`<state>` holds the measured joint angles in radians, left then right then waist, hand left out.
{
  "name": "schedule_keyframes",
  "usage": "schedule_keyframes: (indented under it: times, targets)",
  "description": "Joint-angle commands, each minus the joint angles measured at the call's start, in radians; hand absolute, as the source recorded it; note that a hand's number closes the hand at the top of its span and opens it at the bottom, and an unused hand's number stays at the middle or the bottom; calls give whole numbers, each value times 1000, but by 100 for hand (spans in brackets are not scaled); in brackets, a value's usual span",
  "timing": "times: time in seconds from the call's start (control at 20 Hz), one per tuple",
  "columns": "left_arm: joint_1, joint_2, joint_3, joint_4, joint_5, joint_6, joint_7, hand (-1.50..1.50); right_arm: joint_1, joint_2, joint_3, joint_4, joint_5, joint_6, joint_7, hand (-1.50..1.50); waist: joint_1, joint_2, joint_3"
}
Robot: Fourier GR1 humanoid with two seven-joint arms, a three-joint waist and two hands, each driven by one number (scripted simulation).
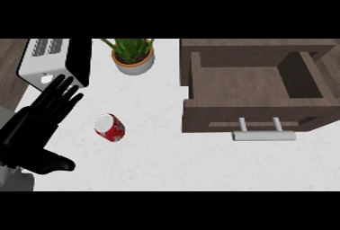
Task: Pick up the can, place it into the drawer and close the drawer
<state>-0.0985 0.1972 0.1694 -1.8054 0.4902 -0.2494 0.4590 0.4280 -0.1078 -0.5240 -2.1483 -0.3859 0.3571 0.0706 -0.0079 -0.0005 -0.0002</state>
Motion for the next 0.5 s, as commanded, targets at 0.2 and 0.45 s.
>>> schedule_keyframes:
  times: [0.2, 0.45]
  targets:
    - [48, -37, -38, 149, -144, -52, -173, -150, 20, -9, -102, -18, -111, 62, 45, -150, 1, 0, 0]
    - [17, -37, -16, 323, -191, -84, -310, -150, -46, 13, -67, 59, 20, 85, -11, -150, 3, 1, 0]
